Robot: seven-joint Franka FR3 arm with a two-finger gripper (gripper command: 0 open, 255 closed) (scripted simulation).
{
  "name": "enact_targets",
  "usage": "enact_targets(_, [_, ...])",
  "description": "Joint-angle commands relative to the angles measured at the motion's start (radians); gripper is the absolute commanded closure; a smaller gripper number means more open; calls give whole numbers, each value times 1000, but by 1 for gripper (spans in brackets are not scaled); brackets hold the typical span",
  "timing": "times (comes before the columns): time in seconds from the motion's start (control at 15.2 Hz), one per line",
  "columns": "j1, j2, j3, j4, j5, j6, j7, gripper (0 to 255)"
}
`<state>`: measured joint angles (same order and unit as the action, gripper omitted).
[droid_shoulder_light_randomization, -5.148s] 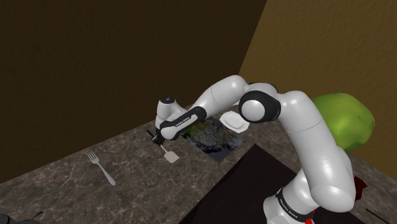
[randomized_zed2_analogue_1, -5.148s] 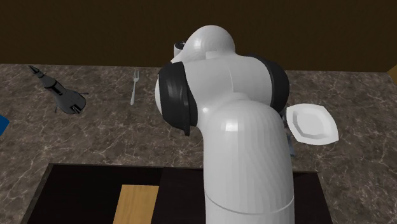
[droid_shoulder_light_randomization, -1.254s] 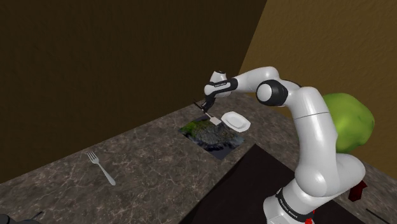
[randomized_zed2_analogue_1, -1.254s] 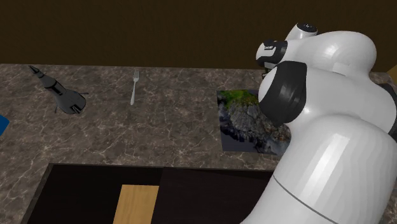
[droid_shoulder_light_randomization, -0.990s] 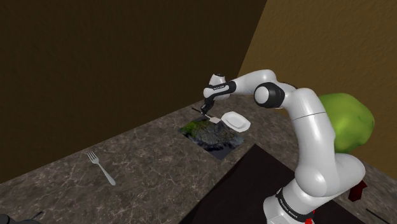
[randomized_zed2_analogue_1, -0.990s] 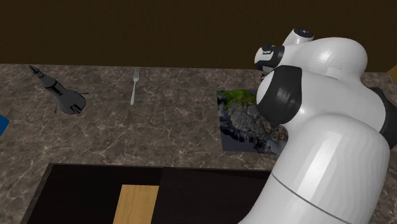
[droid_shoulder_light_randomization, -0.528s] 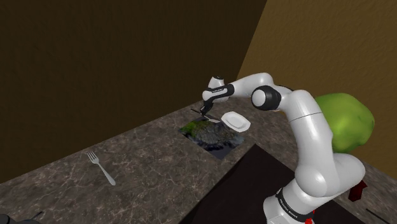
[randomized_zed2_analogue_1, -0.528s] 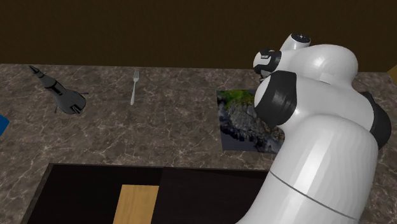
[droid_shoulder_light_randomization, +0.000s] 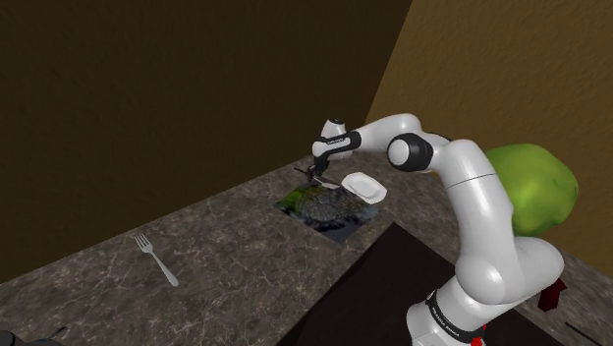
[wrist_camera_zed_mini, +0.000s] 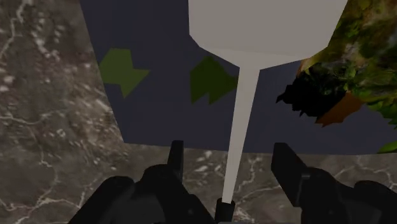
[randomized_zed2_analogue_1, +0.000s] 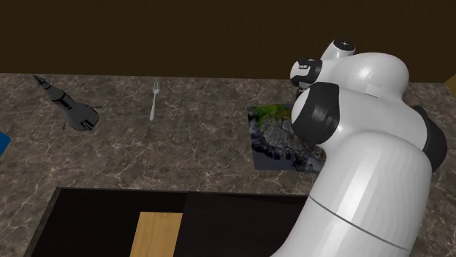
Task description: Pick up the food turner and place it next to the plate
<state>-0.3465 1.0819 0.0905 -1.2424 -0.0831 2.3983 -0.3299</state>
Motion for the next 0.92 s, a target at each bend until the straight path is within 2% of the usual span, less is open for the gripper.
enact_targets(0.0, [4, 5, 1, -8, 0, -3, 2, 0])
enact_targets(0.2, [-3, 2, 2, -10, 1, -4, -5, 0])
enact_targets(0.46, [-11, -114, 8, -87, 5, -43, -5, 0])
enact_targets(0.86, [-11, -114, 8, -87, 5, -43, -5, 0])
